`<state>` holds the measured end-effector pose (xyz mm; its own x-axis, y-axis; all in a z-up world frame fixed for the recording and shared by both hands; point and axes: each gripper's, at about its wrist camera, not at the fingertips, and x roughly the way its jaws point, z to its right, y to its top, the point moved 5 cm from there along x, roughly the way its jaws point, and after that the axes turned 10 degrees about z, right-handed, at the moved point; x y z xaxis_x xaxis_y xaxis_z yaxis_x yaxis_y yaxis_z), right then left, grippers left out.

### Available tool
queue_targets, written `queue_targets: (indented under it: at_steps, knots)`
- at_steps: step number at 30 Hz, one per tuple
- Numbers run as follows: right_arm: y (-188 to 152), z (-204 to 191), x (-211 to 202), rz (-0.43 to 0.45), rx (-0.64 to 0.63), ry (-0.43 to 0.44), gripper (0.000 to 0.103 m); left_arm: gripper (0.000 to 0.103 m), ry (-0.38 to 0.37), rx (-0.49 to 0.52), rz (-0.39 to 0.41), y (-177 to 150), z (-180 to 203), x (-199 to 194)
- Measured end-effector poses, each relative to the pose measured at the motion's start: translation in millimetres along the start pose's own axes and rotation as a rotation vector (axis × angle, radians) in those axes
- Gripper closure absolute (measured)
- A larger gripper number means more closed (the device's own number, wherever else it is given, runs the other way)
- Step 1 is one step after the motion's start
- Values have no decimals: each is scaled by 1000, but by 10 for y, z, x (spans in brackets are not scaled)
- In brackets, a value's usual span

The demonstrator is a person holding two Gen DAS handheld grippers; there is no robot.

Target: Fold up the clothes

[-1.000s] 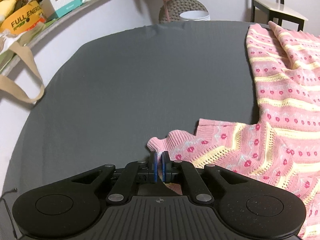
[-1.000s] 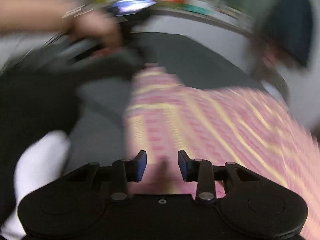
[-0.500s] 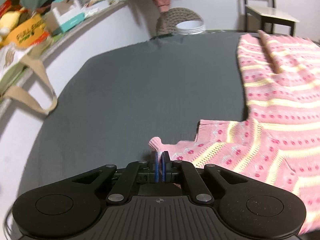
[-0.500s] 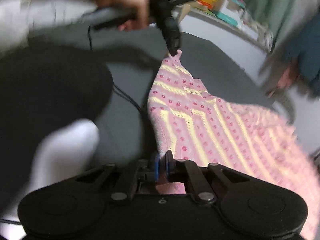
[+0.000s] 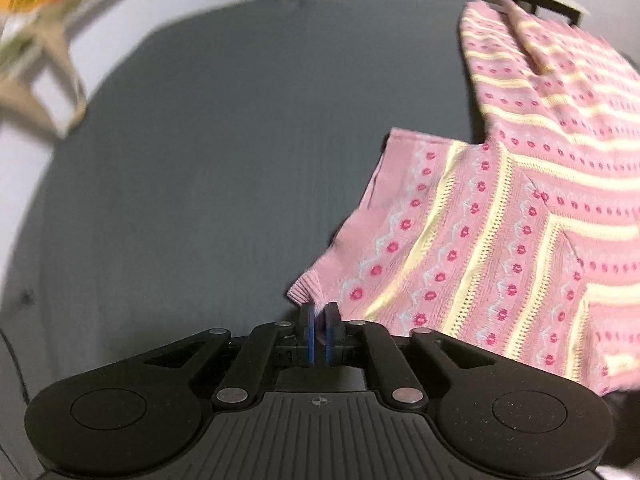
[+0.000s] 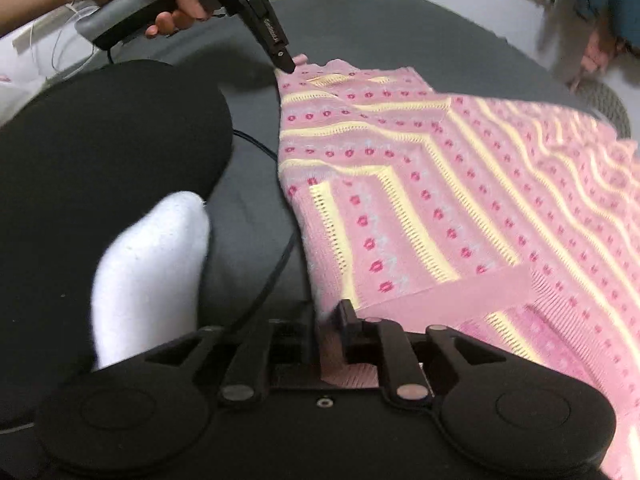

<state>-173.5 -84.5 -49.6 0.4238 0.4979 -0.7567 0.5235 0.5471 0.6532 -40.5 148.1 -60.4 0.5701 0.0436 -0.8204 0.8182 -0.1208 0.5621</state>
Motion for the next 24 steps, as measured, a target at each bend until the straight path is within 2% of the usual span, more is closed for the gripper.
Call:
queue_targets:
  at_steps: [2,3,5,8,9,11,12,14,16,18,19,21,22,23,24]
  knots:
    - [41,30,-121,16,27,41,67,66,20,-62,7,-7,-123,-70]
    - [87,81,-203,28,44,56,65,60,49,-94,35,7,-213,-146]
    - [267,263,-390,70,116,65,62,36,129,-175,120,58,-396,-340]
    - [651,667,-639,148,269,43,51,33,159,-396,324,226,-521,-682]
    - [823,859,-715,186,342,25,43,33,114,-458,385,292,-485,-747]
    - [1180,1252,-834,266,492,-18,31,29,2,-601,527,444,-308,-798]
    - [1359,1452,-858,303,562,-39,29,27,-48,-669,589,515,-202,-796]
    - [1715,1857,-818,366,679,-74,29,21,-98,-757,692,593,69,-659]
    - [2019,2258,-697,402,770,-118,29,21,-155,-745,692,646,410,-372]
    - [2255,2620,-354,371,807,-172,33,21,-205,-668,645,656,780,-142]
    - [2364,2794,-164,348,820,-199,35,21,-222,-597,668,642,946,-121]
    - [2504,3088,244,272,845,-268,43,21,-176,-377,714,646,1304,-55]
    - [2542,3215,452,224,845,-307,45,21,-166,-275,710,660,1447,-6]
    - [2555,3330,658,173,825,-347,50,21,-156,-174,705,673,1589,42]
    - [2567,3445,862,122,804,-387,56,21,-178,-124,706,679,1672,63]
